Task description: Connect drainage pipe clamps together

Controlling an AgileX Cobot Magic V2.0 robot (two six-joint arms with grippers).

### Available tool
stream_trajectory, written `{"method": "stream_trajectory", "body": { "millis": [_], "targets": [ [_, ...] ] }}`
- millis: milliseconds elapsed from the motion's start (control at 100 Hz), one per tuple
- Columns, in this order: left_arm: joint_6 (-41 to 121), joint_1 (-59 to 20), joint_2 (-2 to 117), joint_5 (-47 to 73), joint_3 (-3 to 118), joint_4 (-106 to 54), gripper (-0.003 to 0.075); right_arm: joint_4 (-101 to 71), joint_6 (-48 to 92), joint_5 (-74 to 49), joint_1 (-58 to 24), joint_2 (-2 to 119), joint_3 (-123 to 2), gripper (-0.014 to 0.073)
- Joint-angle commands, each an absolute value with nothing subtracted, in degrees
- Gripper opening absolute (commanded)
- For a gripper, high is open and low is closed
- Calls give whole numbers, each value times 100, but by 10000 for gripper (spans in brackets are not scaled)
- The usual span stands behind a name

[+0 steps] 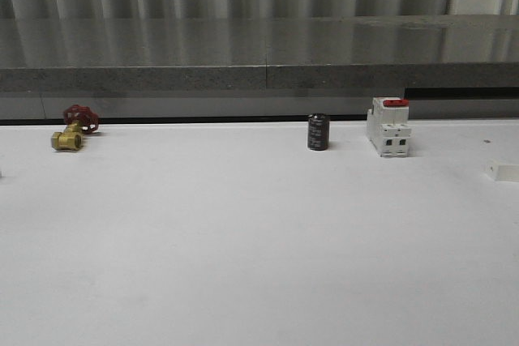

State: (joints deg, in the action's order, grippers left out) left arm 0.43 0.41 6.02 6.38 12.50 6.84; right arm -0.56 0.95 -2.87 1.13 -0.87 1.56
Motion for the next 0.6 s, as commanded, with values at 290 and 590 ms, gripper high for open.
{"method": "stream_trajectory", "body": {
  "millis": [290, 590],
  "targets": [
    [0, 38, 2633, 1772, 2765, 271, 94, 0, 112, 197, 147, -170, 61, -67],
    [0, 38, 4068, 2057, 3332, 154, 539, 0, 112, 197, 147, -170, 61, -67]
  ]
}}
